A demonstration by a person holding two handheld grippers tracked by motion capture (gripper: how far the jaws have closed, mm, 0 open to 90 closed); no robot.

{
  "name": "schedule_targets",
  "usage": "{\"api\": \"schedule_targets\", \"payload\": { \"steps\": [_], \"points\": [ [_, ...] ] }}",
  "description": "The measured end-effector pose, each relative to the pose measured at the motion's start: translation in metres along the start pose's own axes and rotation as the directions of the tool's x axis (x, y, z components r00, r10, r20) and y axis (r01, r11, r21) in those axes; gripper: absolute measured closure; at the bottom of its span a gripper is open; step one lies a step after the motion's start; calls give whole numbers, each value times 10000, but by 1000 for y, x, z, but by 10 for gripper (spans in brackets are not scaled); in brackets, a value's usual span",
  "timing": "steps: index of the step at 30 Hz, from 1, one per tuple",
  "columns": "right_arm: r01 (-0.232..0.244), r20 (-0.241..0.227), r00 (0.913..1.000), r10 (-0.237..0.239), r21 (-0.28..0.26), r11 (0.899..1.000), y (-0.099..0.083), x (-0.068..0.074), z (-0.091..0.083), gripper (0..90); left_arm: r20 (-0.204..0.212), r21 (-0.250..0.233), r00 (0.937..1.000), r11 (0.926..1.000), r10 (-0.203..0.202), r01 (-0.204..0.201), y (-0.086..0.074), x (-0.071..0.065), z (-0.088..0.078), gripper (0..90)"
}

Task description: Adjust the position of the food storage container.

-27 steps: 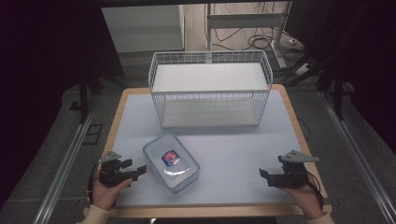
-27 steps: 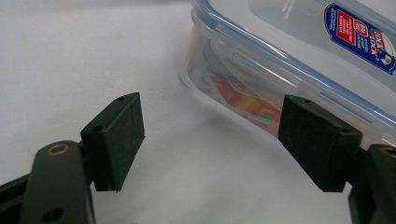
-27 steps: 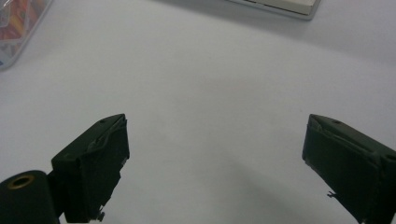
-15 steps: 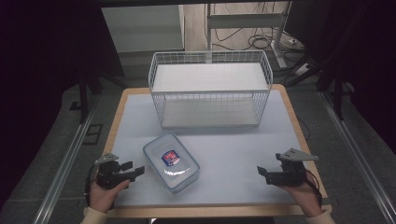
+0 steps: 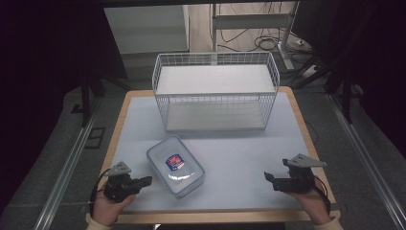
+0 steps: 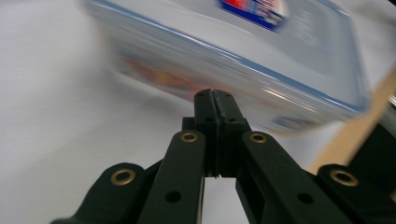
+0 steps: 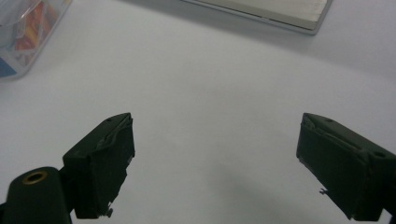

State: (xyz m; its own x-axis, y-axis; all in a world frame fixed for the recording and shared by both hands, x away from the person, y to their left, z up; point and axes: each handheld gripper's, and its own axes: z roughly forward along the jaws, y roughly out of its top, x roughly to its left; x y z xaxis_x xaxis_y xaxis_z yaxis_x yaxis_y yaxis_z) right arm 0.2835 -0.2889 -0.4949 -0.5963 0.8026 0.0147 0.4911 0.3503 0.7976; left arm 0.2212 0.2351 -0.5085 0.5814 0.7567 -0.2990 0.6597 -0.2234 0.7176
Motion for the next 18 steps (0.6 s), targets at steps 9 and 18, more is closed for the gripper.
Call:
{"api": "schedule_targets", "payload": {
  "steps": [9,18],
  "points": [
    [-16,83,10000,15,120,9999,0,-1,2,125,677,320,9971,9988,339,-362,1,-16,11,899],
    [-30,88,10000,28,194,9998,-1,-1,3,127,923,881,9926,9923,789,-870,0,-26,21,899]
  ]
}}
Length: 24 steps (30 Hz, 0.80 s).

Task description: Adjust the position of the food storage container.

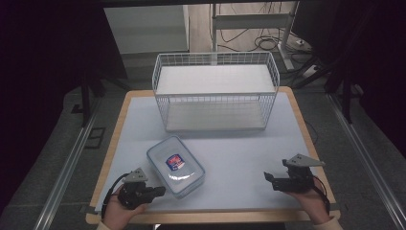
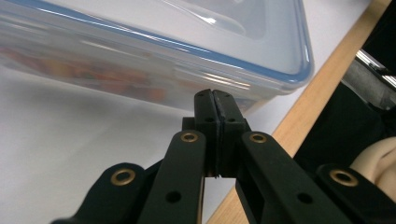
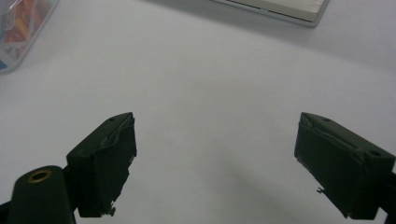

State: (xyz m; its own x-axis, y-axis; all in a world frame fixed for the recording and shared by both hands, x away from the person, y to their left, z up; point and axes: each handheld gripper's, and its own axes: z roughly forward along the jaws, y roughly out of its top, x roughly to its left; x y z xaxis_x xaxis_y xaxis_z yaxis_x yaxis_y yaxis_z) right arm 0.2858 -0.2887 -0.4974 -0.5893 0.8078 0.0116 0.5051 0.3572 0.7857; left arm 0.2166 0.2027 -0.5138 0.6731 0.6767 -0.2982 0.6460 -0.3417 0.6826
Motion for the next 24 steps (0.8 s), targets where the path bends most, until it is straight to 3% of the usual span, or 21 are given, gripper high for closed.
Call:
{"api": "schedule_targets", "payload": {
  "steps": [15,24],
  "points": [
    [-52,-41,10000,52,42,10000,0,0,1,129,672,290,9971,9989,361,-382,14,-13,22,898],
    [-32,-111,9999,33,88,10000,-1,0,1,129,829,671,9939,9946,733,-789,31,-25,47,898]
  ]
}}
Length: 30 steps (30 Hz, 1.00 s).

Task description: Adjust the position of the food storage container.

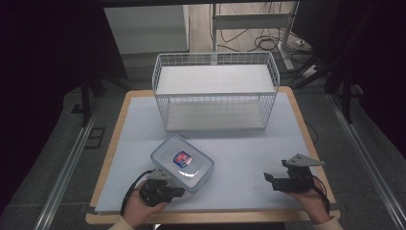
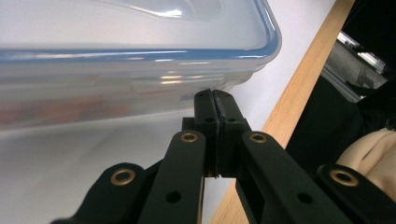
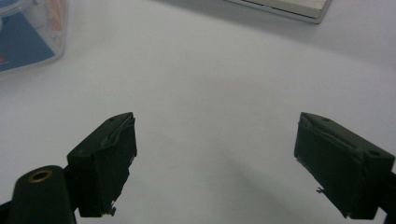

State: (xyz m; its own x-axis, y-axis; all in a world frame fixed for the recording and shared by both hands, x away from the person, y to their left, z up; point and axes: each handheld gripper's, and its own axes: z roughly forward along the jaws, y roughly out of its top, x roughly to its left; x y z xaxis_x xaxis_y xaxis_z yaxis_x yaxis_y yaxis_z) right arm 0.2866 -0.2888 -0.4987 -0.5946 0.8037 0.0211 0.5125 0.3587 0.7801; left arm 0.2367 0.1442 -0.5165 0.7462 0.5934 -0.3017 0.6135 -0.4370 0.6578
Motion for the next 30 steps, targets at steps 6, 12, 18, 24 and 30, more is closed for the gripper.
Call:
{"api": "schedule_targets", "payload": {
  "steps": [6,12,18,24,30],
  "points": [
    [10,-35,10000,-10,-3,10000,0,0,-1,129,-47,21,10000,10000,68,-68,14,-6,15,899],
    [28,-41,10000,-28,50,10000,0,-1,0,130,-36,-111,10000,9999,-73,73,27,-9,29,899],
    [48,-57,10000,-48,110,9999,0,-1,0,129,22,-201,9997,9995,-250,250,37,-9,39,900],
    [24,-46,10000,-23,144,9999,-1,-1,1,130,88,-323,9992,9987,-394,396,50,-9,48,899],
    [71,-37,10000,-71,172,9998,-1,-1,1,130,-21,-467,9992,9981,-410,408,61,-10,56,899]
  ]
}}
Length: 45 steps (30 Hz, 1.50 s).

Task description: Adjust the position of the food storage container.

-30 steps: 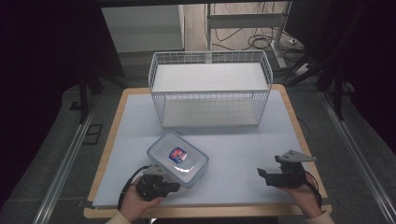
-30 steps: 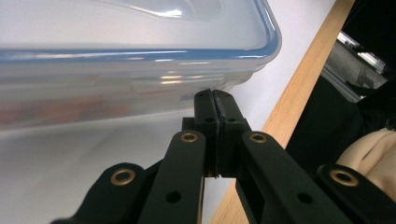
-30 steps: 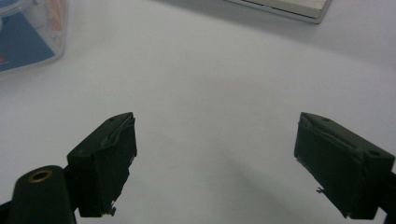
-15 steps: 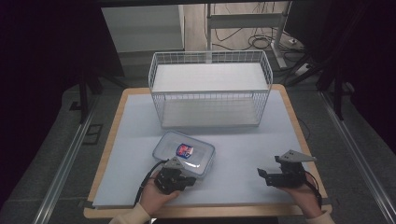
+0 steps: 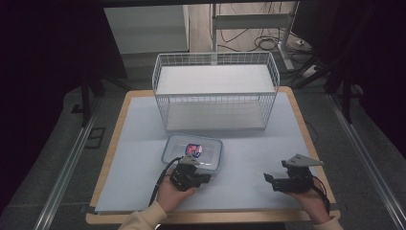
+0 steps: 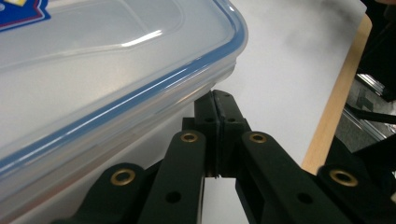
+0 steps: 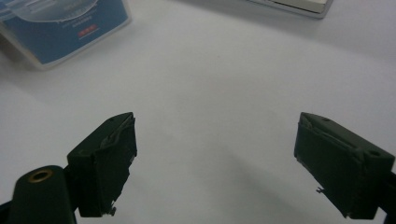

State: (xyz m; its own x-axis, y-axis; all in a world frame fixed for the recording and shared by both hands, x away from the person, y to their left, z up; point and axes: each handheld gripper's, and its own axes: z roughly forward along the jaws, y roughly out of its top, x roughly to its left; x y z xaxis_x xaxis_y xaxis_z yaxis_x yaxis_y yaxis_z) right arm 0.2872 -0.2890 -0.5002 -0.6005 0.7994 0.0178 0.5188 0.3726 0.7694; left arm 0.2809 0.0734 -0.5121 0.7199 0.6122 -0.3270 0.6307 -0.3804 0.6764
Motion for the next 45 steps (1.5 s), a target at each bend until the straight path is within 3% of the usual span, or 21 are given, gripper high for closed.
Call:
{"api": "schedule_targets", "payload": {
  "steps": [7,10,12,17,19,20,21,22,23,24,26,27,29,30,32,33,34,37,41,43,45],
  "points": [
    [5,26,10000,-5,7,10000,0,0,0,131,155,-184,9996,9996,239,-236,-2,-9,-6,890],
    [40,58,10000,-40,16,10000,0,0,0,131,146,-918,9993,9953,330,-315,-6,-15,-38,896],
    [36,60,10000,-37,13,10000,0,0,0,131,43,-1157,9995,9928,302,-295,-6,-13,-48,898],
    [52,81,10000,-52,1,10000,0,1,-1,131,-813,-2142,9964,9768,-244,64,-2,11,-95,900],
    [67,102,9999,-68,5,10000,0,1,-1,131,-1525,-2309,9870,9729,-512,148,-3,27,-107,900],
    [67,102,9999,-68,5,10000,0,1,-1,131,-1987,-2460,9781,9692,-620,115,-4,37,-112,900],
    [36,124,9999,-36,6,10000,0,0,-1,131,-2804,-2420,9574,9703,-683,-17,-6,45,-115,900],
    [28,123,9999,-28,10,10000,0,0,-1,131,-3364,-2308,9385,9730,-782,-16,-8,55,-116,900],
    [28,123,9999,-28,10,10000,0,0,-1,131,-3367,-2378,9351,9709,-1110,297,-11,67,-118,900],
    [19,129,9999,-19,1,10000,0,-1,0,131,-3165,-2556,9356,9639,-1568,751,-14,78,-118,900],
    [9,149,9999,-10,11,10000,0,-1,0,131,-3126,-2466,9235,9579,-2221,1469,-22,106,-113,900],
    [9,149,9999,-10,11,10000,0,-1,0,131,-3126,-2466,9235,9579,-2221,1469,-22,106,-113,900],
    [24,162,9999,-24,22,10000,0,-1,0,131,-2532,-2403,9329,9508,-2561,1958,-27,122,-106,900],
    [29,167,9999,-29,28,10000,0,-1,1,131,-2542,-2333,9325,9519,-2567,1985,-27,125,-103,900],
    [15,170,9999,-16,49,10000,0,-1,1,131,-2404,-2071,9381,9574,-2493,2013,-24,130,-95,900],
    [15,180,9998,-16,55,10000,0,-1,1,131,-2302,-1799,9455,9649,-2305,1914,-22,132,-87,900],
    [26,203,9998,-27,63,10000,0,-1,1,131,-2218,-1637,9482,9673,-2275,1938,-22,132,-83,900],
    [45,210,9998,-45,24,10000,0,-1,0,132,-2404,-1464,9469,9723,-2135,1821,-22,130,-79,900],
    [28,224,9997,-28,-1,10000,0,-2,0,132,-2218,-1495,9494,9699,-2224,1923,-22,130,-80,900],
    [28,221,9998,-28,0,10000,1,-2,0,132,-2132,-1466,9525,9710,-2174,1888,-22,128,-78,900],
    [32,211,9998,-32,-3,10000,1,-2,0,132,-1825,-1439,9597,9714,-2138,1891,-22,126,-75,900]
  ]
}}
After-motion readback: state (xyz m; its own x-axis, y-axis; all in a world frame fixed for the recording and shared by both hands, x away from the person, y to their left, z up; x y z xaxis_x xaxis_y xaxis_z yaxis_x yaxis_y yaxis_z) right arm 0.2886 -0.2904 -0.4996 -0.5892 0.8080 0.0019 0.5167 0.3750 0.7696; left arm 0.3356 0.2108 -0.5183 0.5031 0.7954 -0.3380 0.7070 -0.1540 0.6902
